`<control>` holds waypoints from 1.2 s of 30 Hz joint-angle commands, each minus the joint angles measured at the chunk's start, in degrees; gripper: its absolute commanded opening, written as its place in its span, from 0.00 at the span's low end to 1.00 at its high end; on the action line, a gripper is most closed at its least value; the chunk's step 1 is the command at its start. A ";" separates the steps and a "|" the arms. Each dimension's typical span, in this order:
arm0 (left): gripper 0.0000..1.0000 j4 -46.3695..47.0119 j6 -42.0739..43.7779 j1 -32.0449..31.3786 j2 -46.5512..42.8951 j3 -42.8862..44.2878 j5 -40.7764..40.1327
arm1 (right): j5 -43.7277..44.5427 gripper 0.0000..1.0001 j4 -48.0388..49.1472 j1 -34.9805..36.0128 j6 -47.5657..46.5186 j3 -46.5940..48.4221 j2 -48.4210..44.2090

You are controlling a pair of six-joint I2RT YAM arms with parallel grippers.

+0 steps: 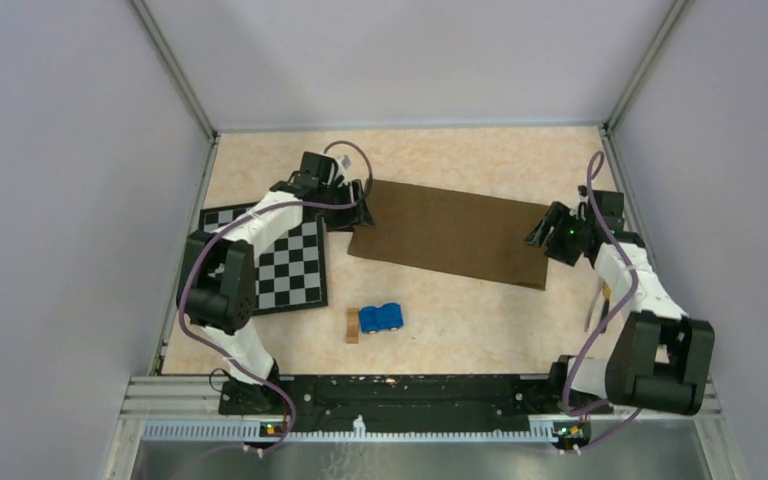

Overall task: Fold the napkin into a case and place the utensils inside
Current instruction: Smooth out the rectangle-folded napkin at the center of the board.

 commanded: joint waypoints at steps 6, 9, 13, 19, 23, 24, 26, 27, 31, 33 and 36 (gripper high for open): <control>0.69 4.25 -2.44 -2.60 8.51 2.37 4.57 | -8.74 0.63 7.54 1.31 1.36 -0.10 11.61; 0.72 4.57 -2.83 -2.55 10.03 1.24 2.44 | -7.35 0.63 10.09 0.67 3.12 -4.39 12.70; 0.77 5.17 -2.77 -2.55 10.14 -1.42 0.04 | -0.04 0.61 9.36 0.47 4.52 -7.45 10.70; 0.89 5.47 -1.04 -2.84 1.85 -0.08 5.79 | 1.49 0.67 6.12 1.87 2.96 -2.76 3.69; 0.96 16.13 -4.96 -2.13 3.76 4.50 8.21 | -7.78 0.73 18.64 1.79 5.45 3.60 12.88; 0.97 19.94 -6.53 -1.29 6.93 6.05 9.20 | -9.64 0.72 22.34 1.59 6.35 5.18 16.32; 0.99 25.71 -10.11 0.01 13.06 10.03 13.24 | -14.67 0.72 30.38 0.47 8.91 8.53 22.93; 0.99 27.37 -11.45 0.72 16.06 12.84 14.74 | -17.60 0.72 34.17 -0.19 11.10 9.80 26.01; 0.99 29.42 -13.03 1.95 24.91 23.19 15.55 | -23.98 0.69 38.26 -1.36 14.62 18.39 36.56; 0.99 30.60 -13.86 2.20 27.77 26.08 15.06 | -24.70 0.69 38.53 -1.65 14.84 20.62 39.45; 0.99 31.76 -14.54 3.03 31.17 28.03 15.98 | -24.77 0.68 38.07 -2.67 14.45 21.73 41.91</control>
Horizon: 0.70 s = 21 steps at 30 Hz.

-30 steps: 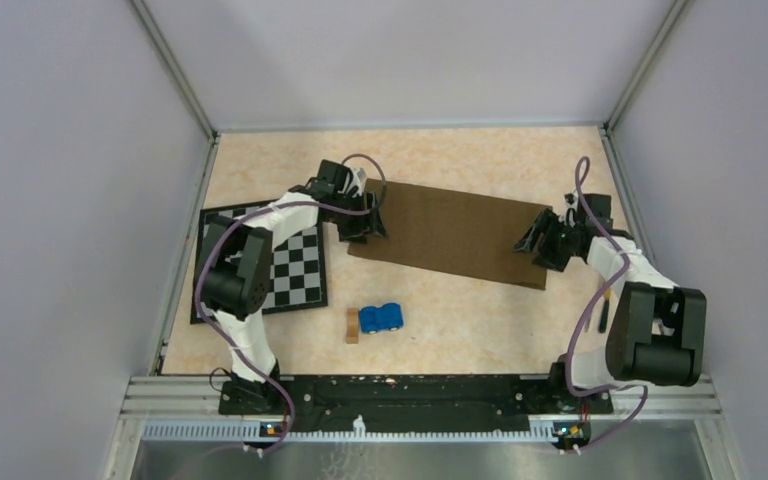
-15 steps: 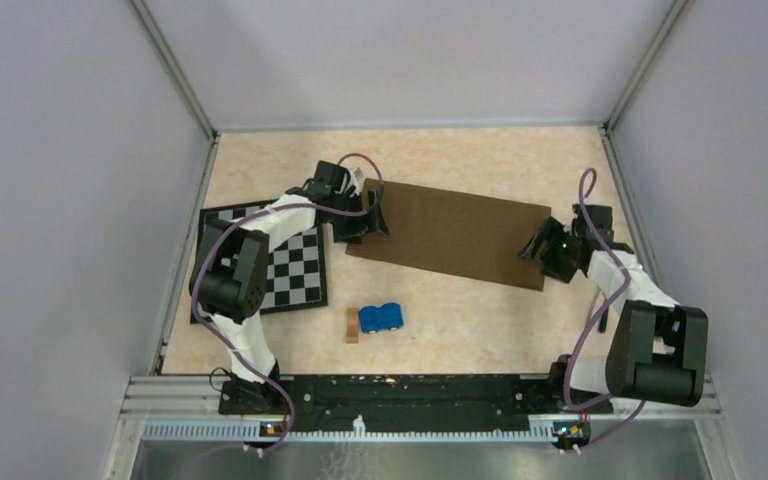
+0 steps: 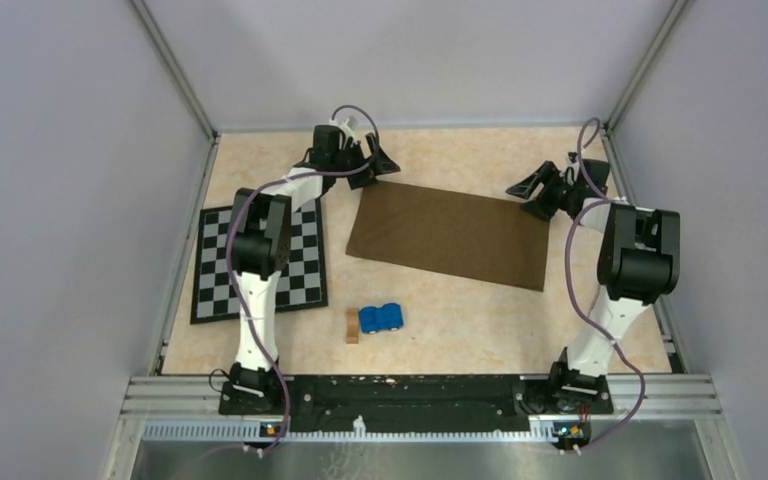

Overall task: Fold the napkin into a case and place the utensils inside
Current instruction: Smooth out the rectangle-folded napkin at the center of the board.

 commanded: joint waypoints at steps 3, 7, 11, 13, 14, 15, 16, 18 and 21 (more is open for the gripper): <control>0.99 6.50 -2.68 1.58 4.85 2.93 1.75 | -3.95 0.68 3.46 -3.07 -0.75 3.67 4.03; 0.99 6.81 -1.62 3.31 7.22 2.47 0.30 | -3.56 0.68 5.39 -5.92 -1.68 1.77 6.46; 0.99 5.93 -1.33 4.30 8.11 2.27 -0.15 | -2.24 0.67 3.82 -7.89 -4.35 2.38 9.49; 0.99 5.07 0.36 4.18 7.75 1.76 -2.01 | -1.19 0.67 2.65 -8.25 -5.69 2.70 9.43; 0.99 4.62 1.16 4.18 7.63 1.93 -2.88 | -0.40 0.67 1.27 -8.32 -6.76 3.77 8.92; 0.99 4.17 1.95 4.18 7.39 2.16 -3.49 | 0.61 0.67 -1.72 -8.30 -8.72 5.10 8.30; 0.99 3.52 3.05 4.18 7.01 2.78 -4.03 | 2.36 0.67 -4.51 -8.29 -10.06 6.31 7.15; 0.99 -0.37 7.00 3.58 5.35 5.49 -5.26 | 5.27 0.67 -10.16 -8.03 -11.54 8.11 3.71; 0.99 -7.81 13.86 1.52 2.18 11.64 -8.50 | 6.58 0.68 -12.76 -4.89 -10.47 9.18 -1.57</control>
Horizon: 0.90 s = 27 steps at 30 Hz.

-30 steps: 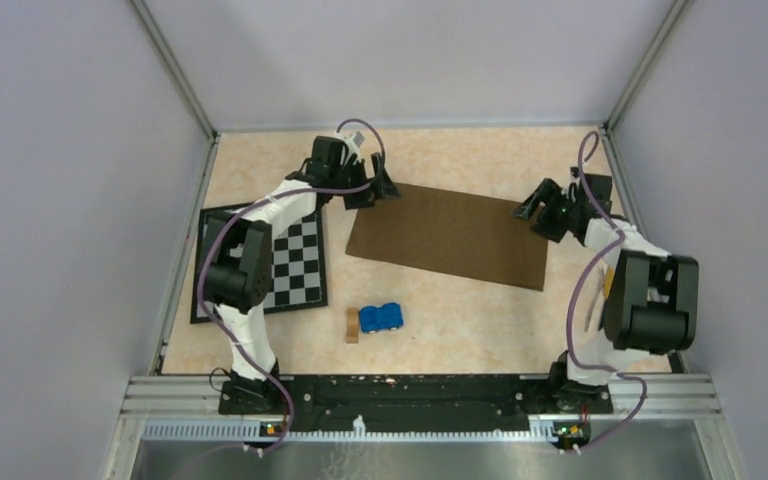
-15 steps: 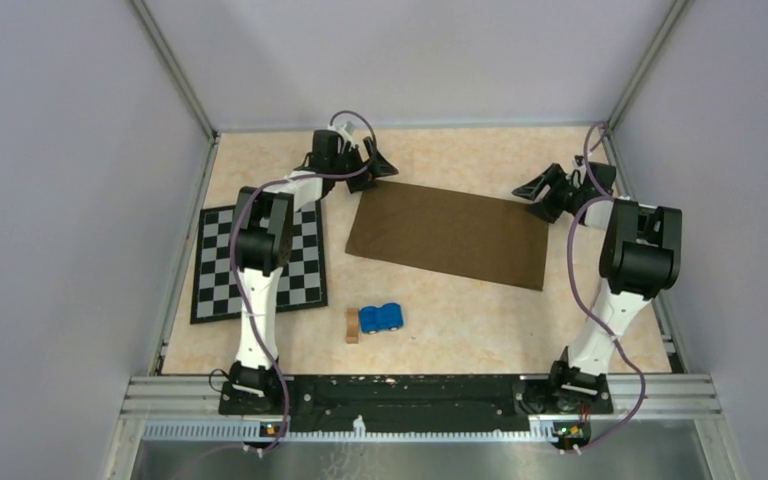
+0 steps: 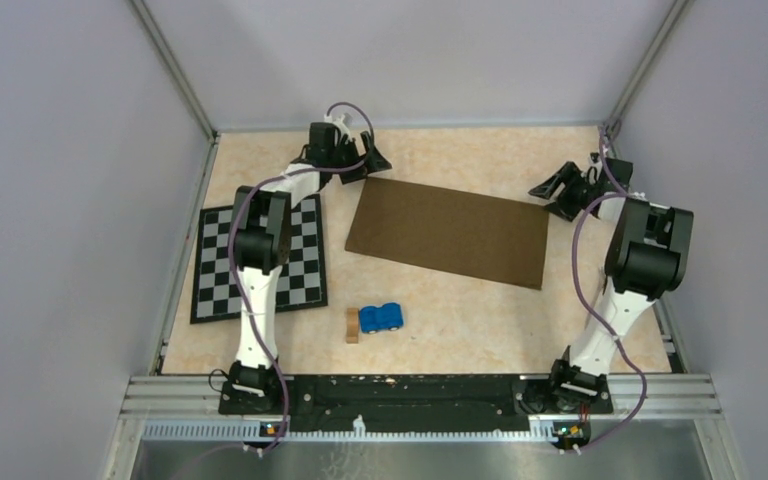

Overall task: Fold the napkin into a case and place the utensils inside
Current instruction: Smooth out the rectangle-folded napkin at the center of the board.

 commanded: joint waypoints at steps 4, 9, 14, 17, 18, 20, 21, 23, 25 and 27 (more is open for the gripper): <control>0.99 -7.76 6.25 -3.52 -6.84 7.86 -2.05 | 2.36 0.68 -1.86 9.00 1.80 1.48 -8.38; 0.99 7.17 -6.72 -7.64 -2.52 4.46 8.35 | -6.27 0.67 22.18 15.12 19.15 -2.32 -1.68; 0.99 12.59 -10.57 -7.10 3.59 6.26 9.73 | -8.54 0.65 31.92 16.88 25.60 -0.25 5.69; 0.99 12.84 -8.90 -5.35 5.02 5.54 8.45 | -9.74 0.64 30.77 16.07 23.63 0.79 8.39; 0.99 13.43 -9.14 -4.51 5.53 4.81 8.74 | -10.11 0.64 30.35 15.63 22.71 0.83 9.16; 0.99 14.52 -9.34 -2.88 6.12 3.02 8.67 | -9.89 0.64 29.90 14.47 21.14 0.03 10.27; 0.99 14.78 -8.99 -2.15 6.28 2.22 8.43 | -9.94 0.64 29.90 13.69 20.37 -0.42 10.70; 0.99 15.29 -8.79 -0.74 6.64 0.63 8.53 | -9.96 0.64 29.19 11.99 18.88 -1.69 11.30; 0.99 15.58 -8.22 0.52 6.76 -1.01 8.04 | -9.94 0.64 28.81 9.92 17.65 -3.35 11.09; 0.99 15.03 -7.61 1.46 6.91 -2.30 7.36 | -9.91 0.64 27.64 7.80 16.03 -4.55 10.33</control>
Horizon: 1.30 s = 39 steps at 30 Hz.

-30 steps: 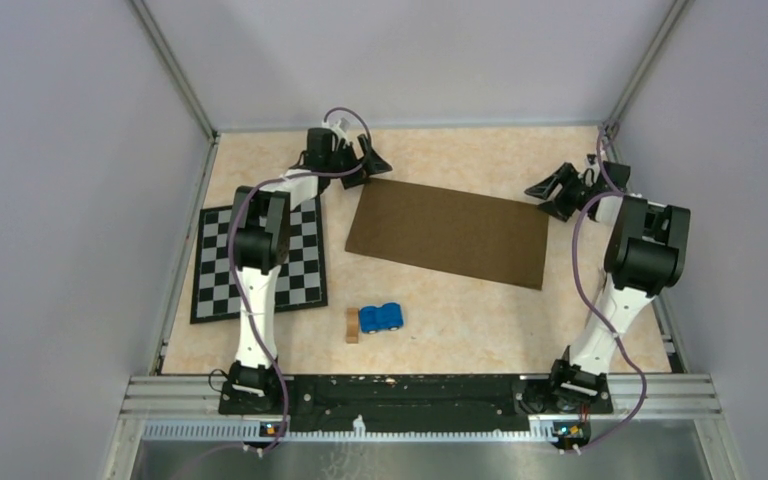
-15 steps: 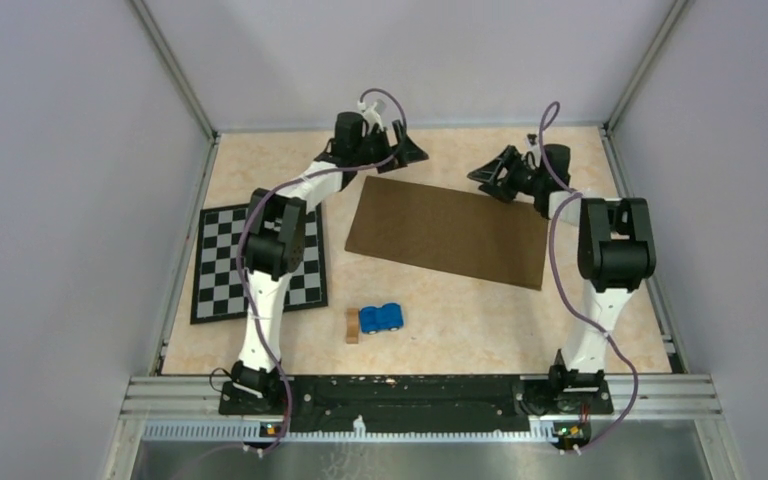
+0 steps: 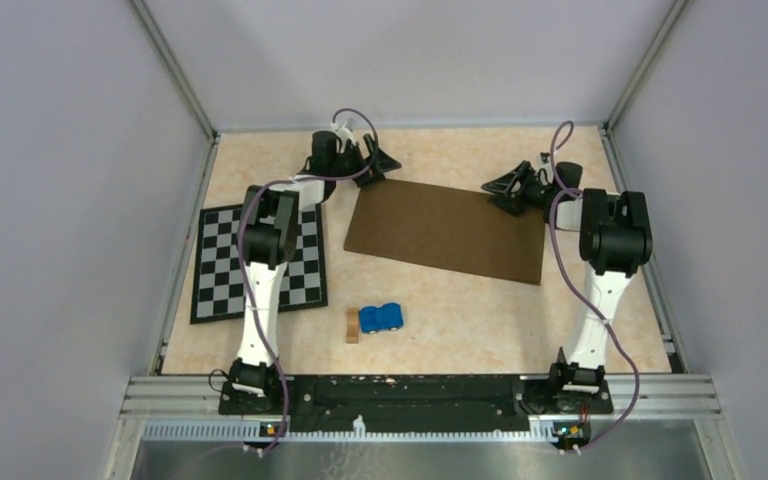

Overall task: Fold the napkin into a case and place the utensils inside
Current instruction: Smooth out the rectangle-folded napkin at the center of the board.

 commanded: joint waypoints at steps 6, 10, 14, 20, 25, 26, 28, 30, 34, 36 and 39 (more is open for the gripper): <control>0.99 0.04 3.56 3.98 -0.50 -5.88 -2.81 | 1.13 0.64 -9.33 -10.50 -11.74 -2.21 -1.73; 0.99 -6.45 8.50 3.84 -2.26 -2.50 -3.96 | 3.10 0.65 -19.16 -15.11 -17.81 1.69 -3.33; 0.99 -14.57 12.37 3.38 -5.11 3.93 -4.24 | 9.88 0.64 -36.29 -15.32 -24.71 9.11 -9.97; 0.99 -32.19 11.57 2.39 -12.19 11.33 -7.52 | 46.08 0.63 -68.36 -7.45 -27.55 18.23 -20.77; 0.99 -35.96 13.45 1.87 -23.60 1.68 -5.36 | 46.39 0.66 -77.38 -0.76 -32.89 18.32 -21.77; 0.99 -34.72 13.83 1.44 -27.75 -1.81 -5.07 | 46.24 0.67 -78.68 0.09 -34.38 18.61 -21.03; 0.99 -32.07 14.44 0.25 -33.20 -8.90 -3.80 | 46.45 0.67 -83.22 0.89 -37.32 21.14 -18.33; 0.99 -30.84 15.73 -1.33 -37.06 -13.84 -2.48 | 47.71 0.67 -86.34 1.06 -38.55 23.22 -16.51; 0.99 -32.76 20.72 -4.10 -41.32 -18.09 -3.63 | 47.57 0.64 -87.67 1.08 -39.48 25.50 -15.08; 0.99 -34.33 21.78 -4.37 -42.28 -18.40 -3.61 | 47.35 0.59 -89.56 1.10 -39.34 27.40 -13.31; 0.99 -33.17 21.42 -4.47 -43.68 -19.83 -2.27 | 46.39 0.57 -90.91 1.19 -38.86 28.52 -10.99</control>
